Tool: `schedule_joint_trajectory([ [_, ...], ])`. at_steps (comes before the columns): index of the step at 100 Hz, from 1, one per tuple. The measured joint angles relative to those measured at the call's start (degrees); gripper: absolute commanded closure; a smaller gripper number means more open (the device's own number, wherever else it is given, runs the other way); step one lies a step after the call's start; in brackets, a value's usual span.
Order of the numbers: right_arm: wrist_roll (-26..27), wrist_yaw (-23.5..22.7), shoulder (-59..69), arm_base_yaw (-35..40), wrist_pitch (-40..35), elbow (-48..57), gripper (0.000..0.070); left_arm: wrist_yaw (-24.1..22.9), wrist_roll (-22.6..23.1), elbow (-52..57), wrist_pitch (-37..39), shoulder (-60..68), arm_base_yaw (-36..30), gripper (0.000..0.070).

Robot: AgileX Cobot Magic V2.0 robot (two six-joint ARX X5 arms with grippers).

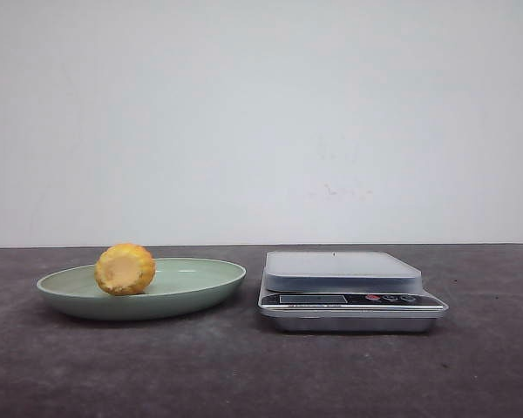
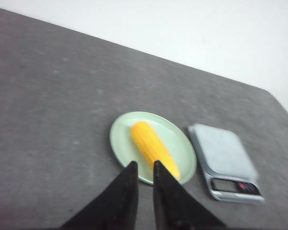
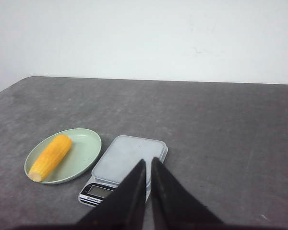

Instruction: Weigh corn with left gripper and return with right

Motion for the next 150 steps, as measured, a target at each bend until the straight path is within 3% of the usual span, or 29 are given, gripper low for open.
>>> schedule_joint_trajectory([
  [13,0.00,0.02,-0.04,0.00,-0.02,0.00,0.0689,0.09,2.01,-6.14,9.29,-1.68,7.67,0.0690],
  [22,0.00,0.02,-0.04,0.00,-0.02,0.00,0.0690,4.09,4.79,-12.98,20.63,-4.17,12.00,0.0690],
  [39,0.00,0.07,-0.09,0.00,0.04,0.00,0.0690,6.58,9.55,-27.98,38.60,-7.96,15.23,0.0690],
  [58,0.00,0.15,-0.11,0.00,0.00,0.00,0.0690,6.73,12.00,-41.24,46.21,-8.02,15.80,0.0690],
  [75,0.00,0.33,-0.11,0.00,0.02,0.00,0.0690,6.97,13.40,-47.04,48.89,-8.04,15.80,0.0690],
  [104,0.00,0.35,-0.11,0.00,0.02,0.00,0.0689,7.02,18.05,-47.10,46.80,-8.17,15.80,0.0690],
  [150,0.00,0.35,-0.11,0.00,0.02,0.00,0.0690,6.99,18.64,-47.10,46.80,-8.17,15.80,0.0690],
])
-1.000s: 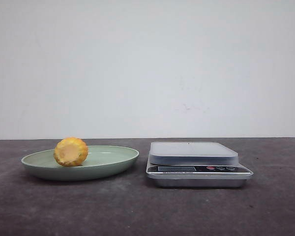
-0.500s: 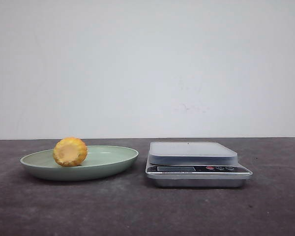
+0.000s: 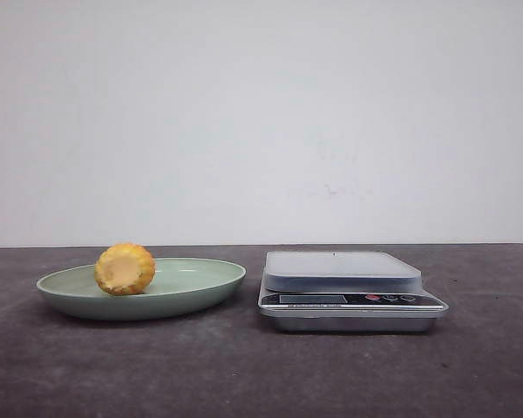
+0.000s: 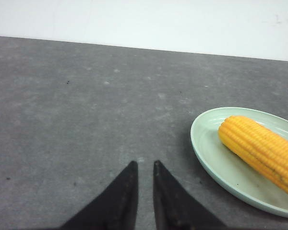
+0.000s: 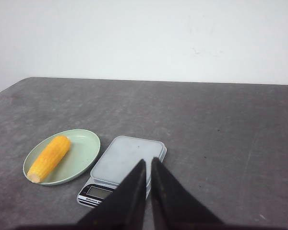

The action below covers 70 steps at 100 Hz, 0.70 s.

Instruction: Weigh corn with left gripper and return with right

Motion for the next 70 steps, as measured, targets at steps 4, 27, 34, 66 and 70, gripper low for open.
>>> schedule_joint_trajectory([
  [4,0.00,0.00,0.00,0.00,0.00,0.00,0.0690,0.00,0.00,0.00,0.00,0.00,0.00,0.0690],
  [27,0.00,0.00,0.00,0.00,0.00,0.00,0.0689,0.00,0.02,0.00,0.00,0.00,0.00,0.0690],
  [34,-0.44,0.28,0.00,0.00,0.20,0.00,0.0690,0.00,0.02,0.00,0.00,0.00,0.00,0.0690],
  [66,-6.08,2.78,-4.66,-20.31,11.34,-8.94,0.0690,0.00,0.02,0.00,0.00,0.00,0.00,0.0690],
  [70,-6.29,2.27,-5.57,-24.02,14.14,-11.67,0.0689,0.00,0.02,0.00,0.00,0.00,0.00,0.0690],
])
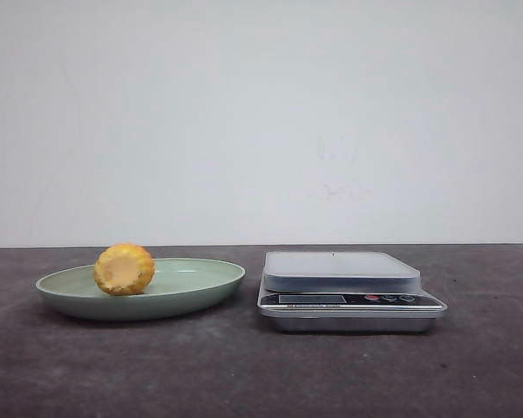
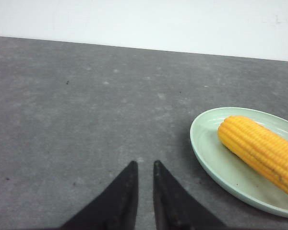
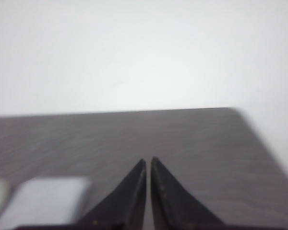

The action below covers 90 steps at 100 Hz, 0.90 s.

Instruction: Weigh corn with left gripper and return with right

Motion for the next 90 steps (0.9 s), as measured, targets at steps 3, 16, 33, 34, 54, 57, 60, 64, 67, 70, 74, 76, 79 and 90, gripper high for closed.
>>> schedule_joint_trajectory([
  [3,-0.15,-0.87,-0.63,-2.73,2.51,-2.29,0.0690,0.00,0.00,0.00,0.00,0.00,0.00,0.0690],
  [16,-0.39,-7.87,-2.27,-11.52,13.97,-13.38,0.0689,0.00,0.00,0.00,0.00,0.00,0.00,0.0690],
  [33,-0.50,-15.61,-2.54,-15.50,23.65,-25.88,0.0689,0.00,0.00,0.00,0.00,0.00,0.00,0.0690],
  [34,-0.57,-15.65,-2.56,-15.52,23.98,-26.45,0.0690,0.00,0.00,0.00,0.00,0.00,0.00,0.0690],
  [54,-1.92,-15.67,-2.56,-15.63,26.05,-34.91,0.0689,0.00,0.00,0.00,0.00,0.00,0.00,0.0690],
  [57,-2.10,-15.67,-2.56,-15.63,26.10,-35.93,0.0690,0.00,0.00,0.00,0.00,0.00,0.00,0.0690],
  [60,-2.29,-15.67,-2.56,-15.63,26.21,-36.92,0.0690,0.00,0.00,0.00,0.00,0.00,0.00,0.0690],
  [64,-2.43,-15.67,-2.84,-15.63,26.25,-38.12,0.0690,0.00,0.00,0.00,0.00,0.00,0.00,0.0690],
  [67,-2.56,-15.67,-3.04,-15.63,26.16,-38.95,0.0690,0.00,0.00,0.00,0.00,0.00,0.00,0.0690],
  [70,-2.71,-15.69,-3.45,-15.63,26.03,-39.63,0.0690,0.00,0.00,0.00,0.00,0.00,0.00,0.0690],
  [74,-2.82,-15.61,-4.00,-15.63,26.29,-40.02,0.0689,0.00,0.00,0.00,0.00,0.00,0.00,0.0690],
  [76,-2.89,-15.74,-4.24,-15.63,26.62,-40.13,0.0689,0.00,0.00,0.00,0.00,0.00,0.00,0.0690],
  [79,-2.95,-15.72,-4.81,-15.63,26.62,-40.24,0.0689,0.00,0.00,0.00,0.00,0.00,0.00,0.0690],
  [90,-3.21,-15.74,-5.38,-15.63,27.15,-40.26,0.0689,0.00,0.00,0.00,0.00,0.00,0.00,0.0690],
])
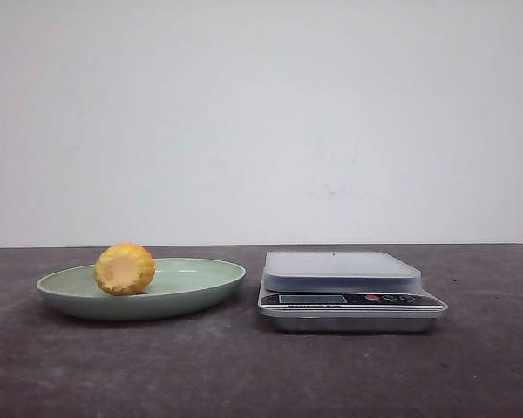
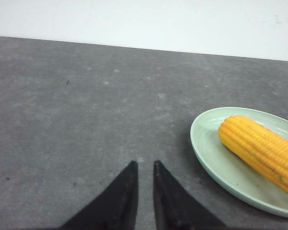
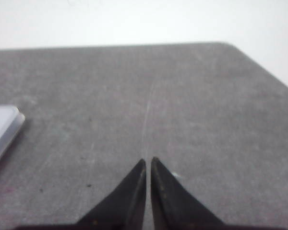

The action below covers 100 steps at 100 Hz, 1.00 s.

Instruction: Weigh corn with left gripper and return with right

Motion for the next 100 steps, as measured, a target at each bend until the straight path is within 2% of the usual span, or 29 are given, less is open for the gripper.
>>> schedule_joint_trajectory([
  [34,-2.49,0.20,0.04,1.09,1.57,-0.11,0.0689,0.00,0.00,0.00,0.00,0.00,0.00,0.0690],
  [57,-2.69,0.15,0.04,4.87,1.55,-0.11,0.0690,0.00,0.02,0.00,0.00,0.00,0.00,0.0690],
  [100,-2.71,-0.04,0.04,4.87,1.55,-0.11,0.0689,0.00,0.00,0.00,0.00,0.00,-1.66,0.0690],
])
